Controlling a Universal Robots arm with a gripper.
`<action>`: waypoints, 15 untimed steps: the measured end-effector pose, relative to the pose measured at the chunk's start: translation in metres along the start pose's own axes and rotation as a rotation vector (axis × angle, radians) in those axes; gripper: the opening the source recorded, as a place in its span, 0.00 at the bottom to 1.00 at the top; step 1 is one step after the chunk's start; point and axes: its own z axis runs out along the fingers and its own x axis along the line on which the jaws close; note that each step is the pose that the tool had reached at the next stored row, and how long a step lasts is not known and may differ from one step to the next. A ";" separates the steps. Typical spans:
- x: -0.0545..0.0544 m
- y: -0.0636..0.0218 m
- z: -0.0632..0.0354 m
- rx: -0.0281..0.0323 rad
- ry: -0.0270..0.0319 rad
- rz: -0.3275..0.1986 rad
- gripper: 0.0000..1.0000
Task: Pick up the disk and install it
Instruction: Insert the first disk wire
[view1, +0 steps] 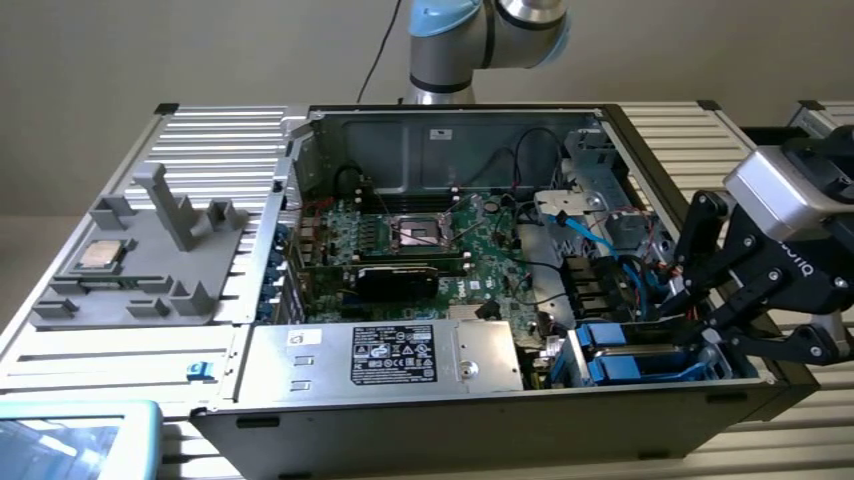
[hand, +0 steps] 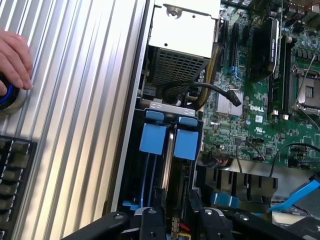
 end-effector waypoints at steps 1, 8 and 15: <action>0.000 0.0000 0.0003 0.0007 -0.0037 0.001 0.31; 0.002 -0.0003 0.0024 0.0035 -0.0172 0.007 0.31; 0.003 -0.0014 0.0051 0.0046 -0.0206 0.012 0.31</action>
